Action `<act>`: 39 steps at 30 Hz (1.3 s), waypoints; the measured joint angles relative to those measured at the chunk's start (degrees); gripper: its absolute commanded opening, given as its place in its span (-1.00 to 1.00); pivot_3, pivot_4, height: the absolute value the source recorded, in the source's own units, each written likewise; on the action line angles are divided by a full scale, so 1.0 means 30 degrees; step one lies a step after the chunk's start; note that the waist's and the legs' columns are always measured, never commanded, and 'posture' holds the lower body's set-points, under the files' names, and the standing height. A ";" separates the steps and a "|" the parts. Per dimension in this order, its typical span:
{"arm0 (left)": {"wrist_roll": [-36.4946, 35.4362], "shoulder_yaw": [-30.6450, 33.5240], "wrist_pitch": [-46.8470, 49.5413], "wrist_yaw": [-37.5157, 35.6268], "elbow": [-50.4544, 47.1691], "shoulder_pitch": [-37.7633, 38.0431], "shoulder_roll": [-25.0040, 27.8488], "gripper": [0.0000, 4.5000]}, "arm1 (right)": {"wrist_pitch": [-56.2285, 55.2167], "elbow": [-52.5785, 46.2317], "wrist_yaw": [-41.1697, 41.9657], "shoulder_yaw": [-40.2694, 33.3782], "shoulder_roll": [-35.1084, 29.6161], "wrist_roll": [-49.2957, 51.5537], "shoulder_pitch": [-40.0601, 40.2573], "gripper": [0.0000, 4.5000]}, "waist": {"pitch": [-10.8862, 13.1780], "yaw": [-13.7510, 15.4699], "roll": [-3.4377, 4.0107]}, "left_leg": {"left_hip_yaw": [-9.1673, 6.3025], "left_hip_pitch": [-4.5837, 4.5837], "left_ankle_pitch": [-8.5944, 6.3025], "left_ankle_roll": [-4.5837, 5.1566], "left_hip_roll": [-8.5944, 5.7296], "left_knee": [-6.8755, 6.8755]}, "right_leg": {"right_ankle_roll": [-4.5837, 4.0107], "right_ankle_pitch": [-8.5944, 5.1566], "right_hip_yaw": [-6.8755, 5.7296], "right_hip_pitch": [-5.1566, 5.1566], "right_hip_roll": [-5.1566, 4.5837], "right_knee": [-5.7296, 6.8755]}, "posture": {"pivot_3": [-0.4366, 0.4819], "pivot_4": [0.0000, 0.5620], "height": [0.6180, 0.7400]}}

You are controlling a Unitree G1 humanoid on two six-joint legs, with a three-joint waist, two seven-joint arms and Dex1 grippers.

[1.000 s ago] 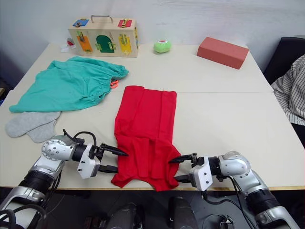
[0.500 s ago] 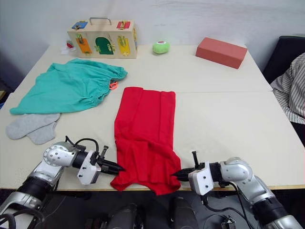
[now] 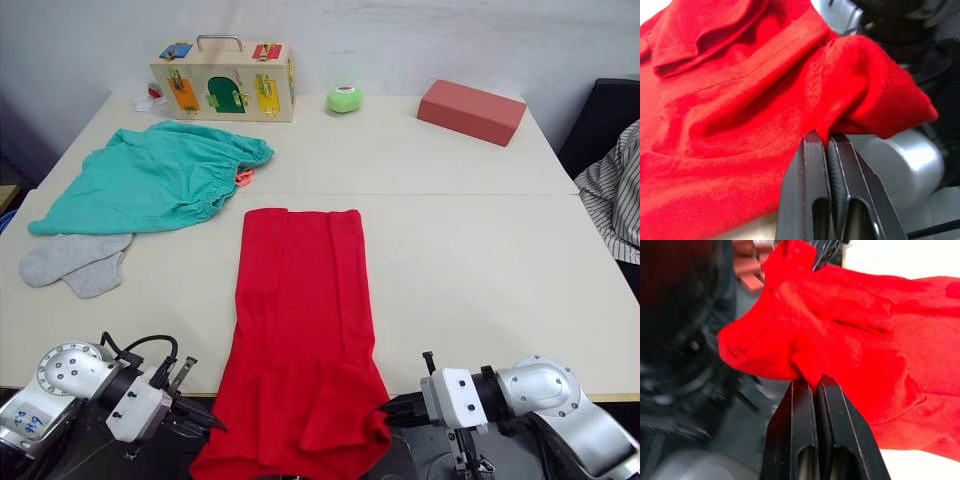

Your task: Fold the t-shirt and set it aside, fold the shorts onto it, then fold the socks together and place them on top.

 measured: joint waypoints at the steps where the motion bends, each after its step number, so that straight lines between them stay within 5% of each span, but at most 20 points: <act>1: -0.0040 0.0190 0.0596 0.0282 -0.0236 0.0060 -0.0081 -0.99 | 0.0675 -0.0104 -0.0157 -0.0148 0.0149 0.0264 -0.0352 -1.00 | 0.0002 -0.0002 -0.0003 | -0.0001 0.0001 0.0000 0.0001 0.0000 0.0002 | 0.0001 0.0001 0.0001 0.0003 0.0000 -0.0002 | -0.05 -0.47 1.00; 11: -0.4752 0.3401 1.1122 0.4087 0.0043 -0.3246 -0.1872 -0.99 | 0.9835 0.2526 -0.3662 -0.1808 0.3280 0.6041 -0.8596 -1.00 | 0.0035 -0.0055 -0.0041 | -0.0060 -0.0049 0.0072 -0.0106 0.0006 0.0000 | -0.0019 -0.0011 -0.0048 -0.0019 0.0007 0.0023 | -0.05 -0.47 1.00; 20: -0.6075 0.4941 1.7809 0.7884 0.4873 -0.9359 -0.5116 -0.99 | 1.1594 1.0913 -0.5283 -0.1599 0.8074 0.3562 -1.5595 -1.00 | 0.0035 -0.0098 -0.0041 | -0.0047 -0.0091 0.0127 -0.0139 -0.0020 0.0026 | 0.0008 0.0004 -0.0067 -0.0027 0.0014 0.0038 | -0.05 -0.47 1.00; 26: -0.5838 0.5982 1.8348 0.9523 0.7291 -1.1870 -0.7297 -0.99 | 0.9199 1.6197 -0.4814 -0.0948 1.0359 0.0239 -1.7960 -1.00 | 0.0035 -0.0243 -0.0043 | -0.0019 -0.0120 0.0138 -0.0124 -0.0024 0.0036 | 0.0049 0.0026 -0.0045 -0.0040 0.0021 0.0059 | -0.05 -0.47 1.00; 39: -0.5248 0.8465 1.8490 1.1472 0.9876 -1.2087 -0.8687 -0.99 | 0.5231 2.2817 -0.3391 -0.1607 1.3363 -0.2667 -2.1268 -1.00 | 0.0035 -0.0731 -0.0042 | -0.0004 -0.0096 0.0164 -0.0164 -0.0019 0.0030 | 0.0049 0.0027 -0.0018 -0.0053 0.0013 0.0139 | -0.05 -0.47 1.00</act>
